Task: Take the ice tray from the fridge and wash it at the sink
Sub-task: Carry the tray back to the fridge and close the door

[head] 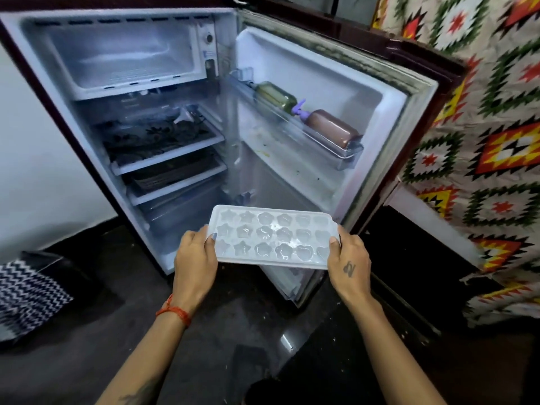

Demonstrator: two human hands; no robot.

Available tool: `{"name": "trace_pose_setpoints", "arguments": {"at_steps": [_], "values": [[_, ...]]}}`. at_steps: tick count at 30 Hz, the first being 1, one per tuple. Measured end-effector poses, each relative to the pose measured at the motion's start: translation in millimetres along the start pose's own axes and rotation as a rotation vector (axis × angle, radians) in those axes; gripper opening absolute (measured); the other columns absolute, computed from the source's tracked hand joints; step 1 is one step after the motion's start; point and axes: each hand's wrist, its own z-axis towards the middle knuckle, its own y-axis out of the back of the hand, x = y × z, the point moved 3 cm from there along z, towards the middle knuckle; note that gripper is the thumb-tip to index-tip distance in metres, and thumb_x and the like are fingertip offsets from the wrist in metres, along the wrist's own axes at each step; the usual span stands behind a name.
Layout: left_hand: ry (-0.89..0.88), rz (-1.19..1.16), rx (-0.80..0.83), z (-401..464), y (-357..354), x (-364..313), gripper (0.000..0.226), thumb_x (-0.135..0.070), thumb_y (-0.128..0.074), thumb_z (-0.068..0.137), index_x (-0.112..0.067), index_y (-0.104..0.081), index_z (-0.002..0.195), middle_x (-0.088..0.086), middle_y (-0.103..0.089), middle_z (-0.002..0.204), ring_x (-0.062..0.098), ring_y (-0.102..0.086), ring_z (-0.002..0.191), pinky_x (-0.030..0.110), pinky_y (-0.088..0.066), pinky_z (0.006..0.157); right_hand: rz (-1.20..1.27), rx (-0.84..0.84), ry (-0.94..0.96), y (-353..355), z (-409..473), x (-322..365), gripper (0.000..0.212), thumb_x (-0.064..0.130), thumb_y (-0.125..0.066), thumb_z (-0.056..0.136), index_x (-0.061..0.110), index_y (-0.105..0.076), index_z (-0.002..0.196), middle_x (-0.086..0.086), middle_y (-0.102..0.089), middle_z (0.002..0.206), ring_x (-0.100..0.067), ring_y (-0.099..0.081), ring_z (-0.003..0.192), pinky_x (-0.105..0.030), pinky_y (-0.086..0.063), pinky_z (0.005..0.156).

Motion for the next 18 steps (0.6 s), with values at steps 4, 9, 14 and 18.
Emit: {"name": "trace_pose_setpoints", "arguments": {"at_steps": [4, 9, 14, 18], "values": [[0.029, 0.017, -0.052, 11.8, 11.4, 14.1, 0.030, -0.017, -0.040, 0.100, -0.010, -0.059, 0.122, 0.013, -0.060, 0.104, 0.010, -0.040, 0.087, 0.018, -0.026, 0.073, 0.009, 0.024, 0.056, -17.3, 18.0, 22.3, 0.053, 0.031, -0.029, 0.090, 0.003, -0.053, 0.128, -0.021, -0.059, 0.111, -0.035, -0.055, 0.103, -0.034, -0.041, 0.084], [0.062, 0.054, -0.109, 32.9, 20.2, 27.8, 0.027, -0.015, -0.042, 0.098, -0.008, -0.062, 0.114, 0.014, -0.061, 0.097, 0.013, -0.041, 0.085, 0.022, -0.028, 0.070, 0.023, 0.080, 0.091, -43.1, 51.9, 42.9, 0.055, 0.030, -0.028, 0.085, -0.001, -0.055, 0.121, -0.022, -0.059, 0.111, -0.037, -0.053, 0.104, -0.039, -0.042, 0.087], [0.114, 0.102, -0.163, 57.7, 27.3, 37.9, 0.025, -0.015, -0.043, 0.098, -0.003, -0.062, 0.110, 0.018, -0.058, 0.092, 0.024, -0.049, 0.085, 0.027, -0.029, 0.069, 0.030, 0.111, 0.146, -63.5, 83.1, 63.9, 0.056, 0.032, -0.027, 0.086, 0.000, -0.054, 0.123, -0.022, -0.059, 0.111, -0.035, -0.053, 0.104, -0.036, -0.040, 0.086], [0.139, 0.127, -0.192, 76.3, 31.6, 42.6, 0.028, -0.013, -0.044, 0.098, -0.002, -0.061, 0.117, 0.022, -0.058, 0.094, 0.033, -0.052, 0.089, 0.030, -0.032, 0.072, 0.047, 0.135, 0.198, -75.2, 104.5, 79.5, 0.056, 0.032, -0.027, 0.088, 0.001, -0.053, 0.125, -0.022, -0.059, 0.111, -0.034, -0.053, 0.104, -0.035, -0.041, 0.086]]}}
